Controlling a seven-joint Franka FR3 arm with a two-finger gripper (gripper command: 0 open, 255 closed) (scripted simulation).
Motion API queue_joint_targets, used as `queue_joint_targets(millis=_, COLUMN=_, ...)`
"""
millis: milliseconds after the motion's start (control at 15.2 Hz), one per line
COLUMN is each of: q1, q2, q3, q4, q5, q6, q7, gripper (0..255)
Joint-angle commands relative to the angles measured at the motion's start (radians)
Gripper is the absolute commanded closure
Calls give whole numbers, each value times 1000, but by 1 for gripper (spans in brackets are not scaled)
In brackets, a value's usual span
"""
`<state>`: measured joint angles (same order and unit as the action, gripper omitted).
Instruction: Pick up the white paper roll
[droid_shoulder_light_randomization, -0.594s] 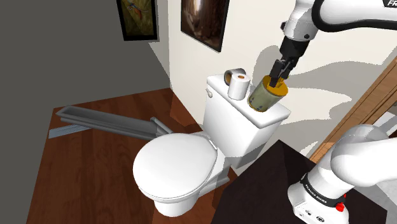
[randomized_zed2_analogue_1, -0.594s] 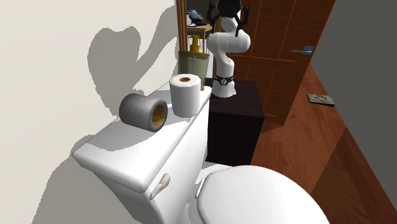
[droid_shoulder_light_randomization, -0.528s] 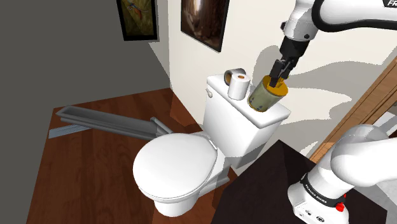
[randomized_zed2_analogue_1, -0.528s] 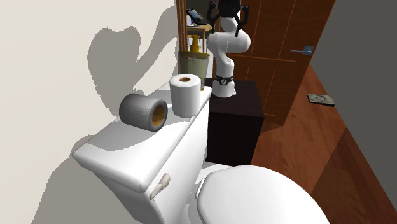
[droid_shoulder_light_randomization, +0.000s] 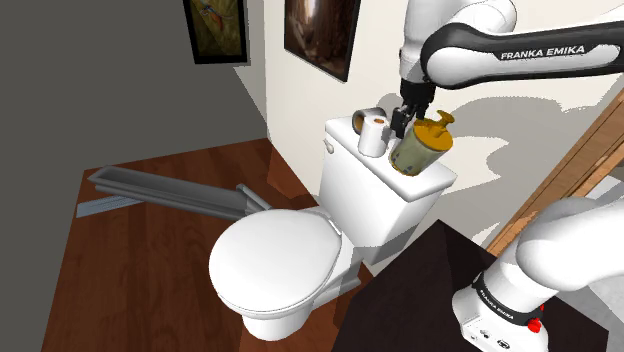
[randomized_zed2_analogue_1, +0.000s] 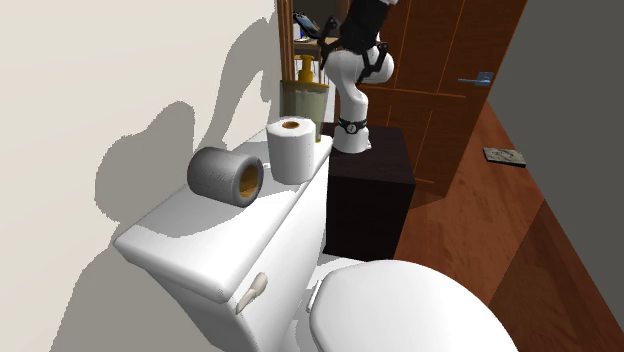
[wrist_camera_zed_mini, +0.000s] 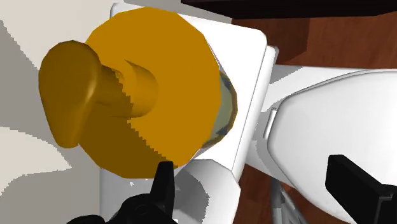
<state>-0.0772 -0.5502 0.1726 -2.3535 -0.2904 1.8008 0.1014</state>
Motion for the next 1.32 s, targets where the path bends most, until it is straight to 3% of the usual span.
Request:
queue_joint_targets(millis=0, q1=-28, q2=87, q3=39, q4=33, q5=-86, q6=38, q7=47, gripper=0)
queue_joint_targets(millis=330, q1=-90, q2=298, q3=129, q4=131, q5=-323, q6=64, q7=191, gripper=0)
queue_joint_targets(millis=660, q1=-117, q2=525, q3=181, q4=271, q5=-587, q6=2, q7=333, gripper=0)
queue_joint_targets(millis=1254, q1=-47, q2=934, q3=136, q4=598, q5=-1023, q6=-210, q7=446, gripper=0)
